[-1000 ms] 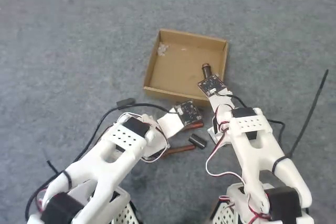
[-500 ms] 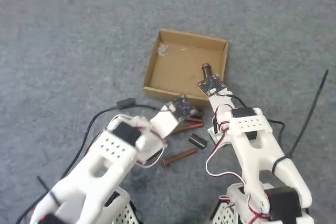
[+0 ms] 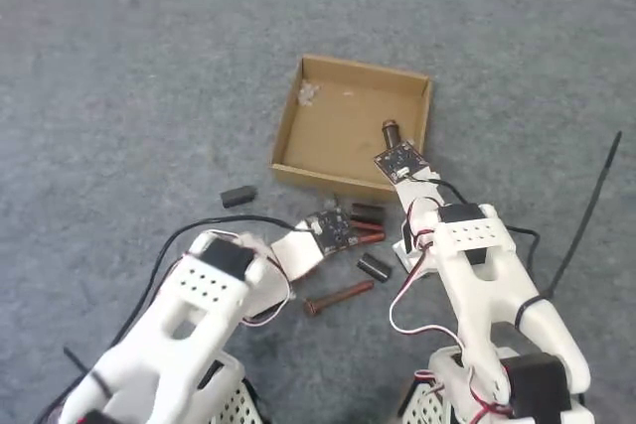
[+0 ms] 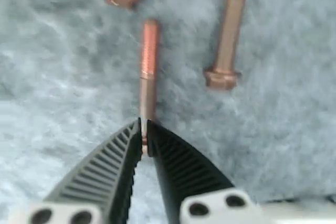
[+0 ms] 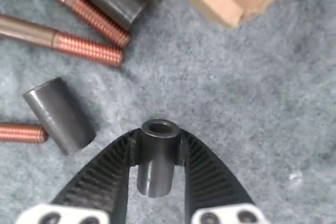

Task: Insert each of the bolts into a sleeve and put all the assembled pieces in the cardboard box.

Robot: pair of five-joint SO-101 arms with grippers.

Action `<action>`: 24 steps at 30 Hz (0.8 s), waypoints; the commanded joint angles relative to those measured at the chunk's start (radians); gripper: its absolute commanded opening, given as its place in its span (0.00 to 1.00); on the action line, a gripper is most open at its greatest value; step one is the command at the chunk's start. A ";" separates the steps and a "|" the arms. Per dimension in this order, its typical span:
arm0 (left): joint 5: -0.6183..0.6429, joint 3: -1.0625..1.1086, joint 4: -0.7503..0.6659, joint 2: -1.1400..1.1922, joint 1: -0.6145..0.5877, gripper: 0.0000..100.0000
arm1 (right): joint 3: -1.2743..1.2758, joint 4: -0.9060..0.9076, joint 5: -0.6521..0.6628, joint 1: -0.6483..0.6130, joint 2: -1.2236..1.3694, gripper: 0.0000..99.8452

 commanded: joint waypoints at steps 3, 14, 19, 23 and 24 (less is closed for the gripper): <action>-0.021 -0.041 0.014 0.032 0.046 0.01 | -0.008 -0.013 0.003 -0.004 -0.039 0.01; -0.041 -0.044 0.014 0.097 0.051 0.01 | -0.006 -0.013 0.003 -0.004 -0.039 0.01; -0.058 -0.156 0.032 0.333 0.014 0.01 | -0.006 -0.015 0.003 -0.004 -0.039 0.01; -0.058 -0.245 0.063 0.470 0.009 0.01 | -0.006 -0.015 0.003 -0.004 -0.039 0.01; -0.052 -0.251 0.060 0.479 0.008 0.01 | -0.006 -0.015 0.003 -0.004 -0.039 0.01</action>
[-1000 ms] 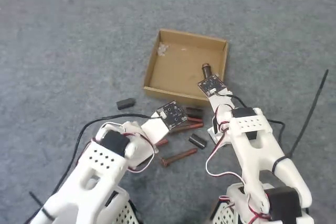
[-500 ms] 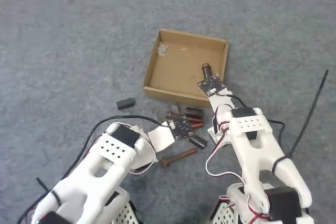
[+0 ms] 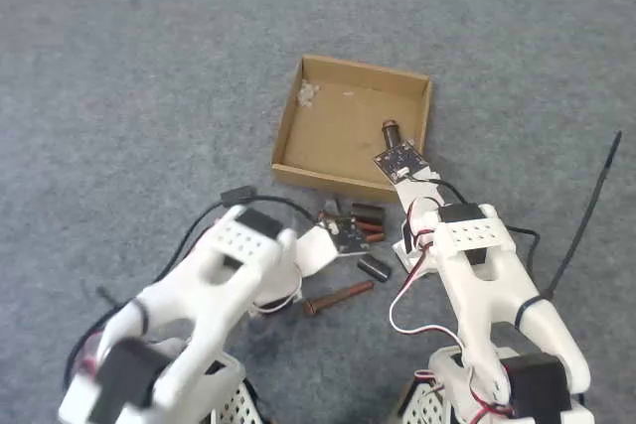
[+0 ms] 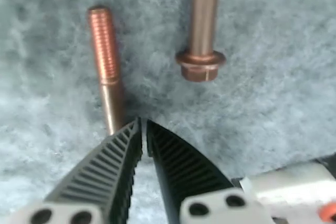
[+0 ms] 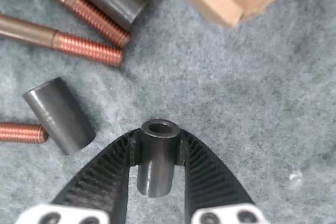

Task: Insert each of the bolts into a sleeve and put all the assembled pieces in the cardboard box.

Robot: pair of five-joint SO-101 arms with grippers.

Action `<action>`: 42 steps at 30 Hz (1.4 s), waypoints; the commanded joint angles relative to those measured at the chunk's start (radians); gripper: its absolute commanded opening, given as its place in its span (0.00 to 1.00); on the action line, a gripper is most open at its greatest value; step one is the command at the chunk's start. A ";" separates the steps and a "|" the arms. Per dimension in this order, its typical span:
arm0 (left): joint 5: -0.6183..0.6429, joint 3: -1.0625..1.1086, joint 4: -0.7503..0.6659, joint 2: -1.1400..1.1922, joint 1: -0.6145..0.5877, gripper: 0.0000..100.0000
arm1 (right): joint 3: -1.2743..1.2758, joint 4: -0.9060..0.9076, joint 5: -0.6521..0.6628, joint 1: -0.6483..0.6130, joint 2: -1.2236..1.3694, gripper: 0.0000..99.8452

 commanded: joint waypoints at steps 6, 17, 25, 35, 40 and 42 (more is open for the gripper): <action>0.072 -0.065 -0.029 -0.017 -0.080 0.01 | -0.006 -0.015 0.003 -0.004 -0.039 0.01; 0.462 -0.065 -0.262 -0.137 -0.236 0.01 | -0.006 -0.016 0.003 -0.004 -0.039 0.01; 0.643 -0.059 -0.321 -0.138 -0.183 0.05 | -0.006 -0.016 0.003 -0.005 -0.039 0.01; 0.388 0.082 -0.166 -0.397 -0.066 0.04 | -0.006 -0.016 0.003 -0.005 -0.039 0.01; 0.374 0.084 -0.147 -0.470 -0.239 0.01 | -0.006 -0.018 0.003 -0.005 -0.039 0.01; 0.344 0.096 -0.135 -0.434 -0.236 0.01 | -0.006 -0.018 0.003 -0.005 -0.039 0.01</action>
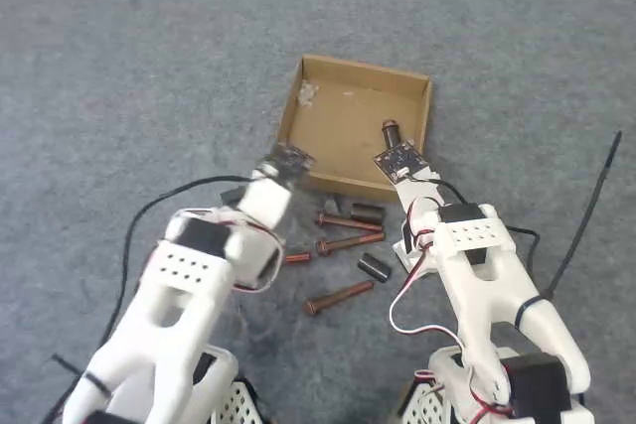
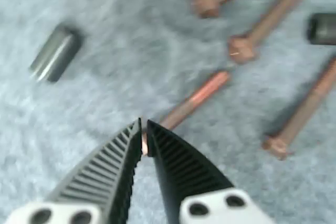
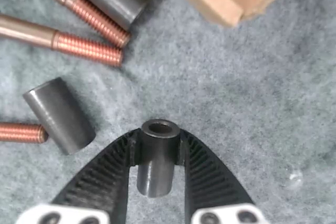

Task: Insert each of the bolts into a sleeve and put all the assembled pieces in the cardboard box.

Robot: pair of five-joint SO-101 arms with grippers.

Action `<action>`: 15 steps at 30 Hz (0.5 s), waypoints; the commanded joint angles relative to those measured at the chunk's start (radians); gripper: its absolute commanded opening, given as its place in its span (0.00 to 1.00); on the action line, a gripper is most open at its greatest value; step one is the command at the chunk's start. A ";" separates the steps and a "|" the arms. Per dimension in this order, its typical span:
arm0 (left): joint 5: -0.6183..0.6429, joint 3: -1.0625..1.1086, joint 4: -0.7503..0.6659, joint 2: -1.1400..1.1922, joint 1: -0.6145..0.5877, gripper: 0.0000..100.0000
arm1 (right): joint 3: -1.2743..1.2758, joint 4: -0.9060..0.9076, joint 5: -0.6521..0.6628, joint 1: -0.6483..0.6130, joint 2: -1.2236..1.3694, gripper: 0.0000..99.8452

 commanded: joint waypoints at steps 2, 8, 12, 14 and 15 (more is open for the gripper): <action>-0.077 0.012 0.032 0.052 0.015 0.01 | -0.006 -0.018 0.003 -0.005 -0.039 0.01; -0.095 -0.047 0.031 0.262 0.020 0.01 | -0.006 -0.018 0.003 -0.005 -0.039 0.01; -0.157 -0.087 0.031 0.382 0.021 0.01 | -0.006 -0.018 0.003 -0.005 -0.039 0.01; -0.163 -0.114 0.031 0.443 0.018 0.01 | -0.006 -0.018 0.003 -0.005 -0.039 0.01; -0.152 -0.134 0.028 0.474 0.014 0.01 | -0.006 -0.018 0.003 -0.005 -0.039 0.01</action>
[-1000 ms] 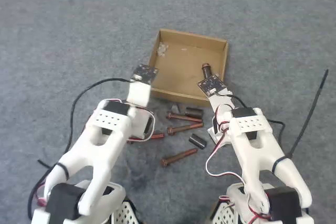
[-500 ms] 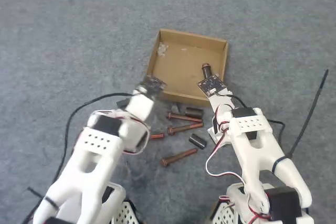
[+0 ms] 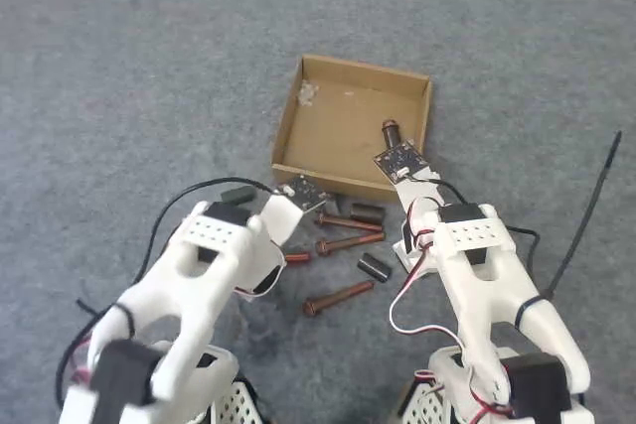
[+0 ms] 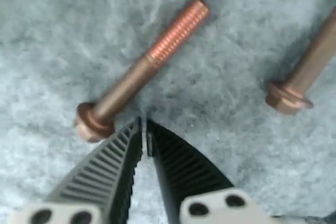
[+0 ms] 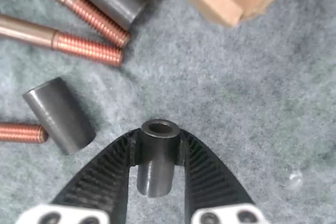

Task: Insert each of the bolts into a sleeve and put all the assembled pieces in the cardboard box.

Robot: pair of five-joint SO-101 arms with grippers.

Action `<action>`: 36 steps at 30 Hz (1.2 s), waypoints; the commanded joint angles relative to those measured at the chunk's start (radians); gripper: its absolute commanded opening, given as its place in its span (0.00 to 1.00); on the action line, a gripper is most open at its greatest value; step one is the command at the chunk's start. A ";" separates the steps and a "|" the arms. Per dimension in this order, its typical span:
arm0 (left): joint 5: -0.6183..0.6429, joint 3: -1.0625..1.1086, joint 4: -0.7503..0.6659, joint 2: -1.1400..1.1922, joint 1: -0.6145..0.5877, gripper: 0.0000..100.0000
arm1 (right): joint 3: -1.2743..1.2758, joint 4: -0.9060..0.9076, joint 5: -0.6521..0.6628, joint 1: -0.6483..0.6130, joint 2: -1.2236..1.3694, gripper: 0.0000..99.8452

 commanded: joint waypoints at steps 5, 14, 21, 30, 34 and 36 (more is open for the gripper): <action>0.098 -0.180 -0.028 0.164 -0.064 0.01 | -0.006 -0.018 0.003 -0.005 -0.039 0.01; 0.420 -0.213 -0.163 0.097 -0.031 0.01 | -0.006 -0.015 0.026 -0.005 -0.039 0.01; 0.525 -0.202 -0.184 -0.005 0.038 0.01 | -0.006 -0.015 0.028 -0.005 -0.039 0.01; 0.661 -0.081 -0.296 -0.097 0.133 0.01 | -0.006 -0.015 0.028 -0.005 -0.039 0.01; 0.669 -0.056 -0.298 -0.133 0.112 0.03 | -0.006 -0.015 0.029 -0.005 -0.039 0.01; 0.726 -0.051 -0.298 -0.141 0.069 0.07 | -0.006 -0.015 0.029 -0.005 -0.039 0.01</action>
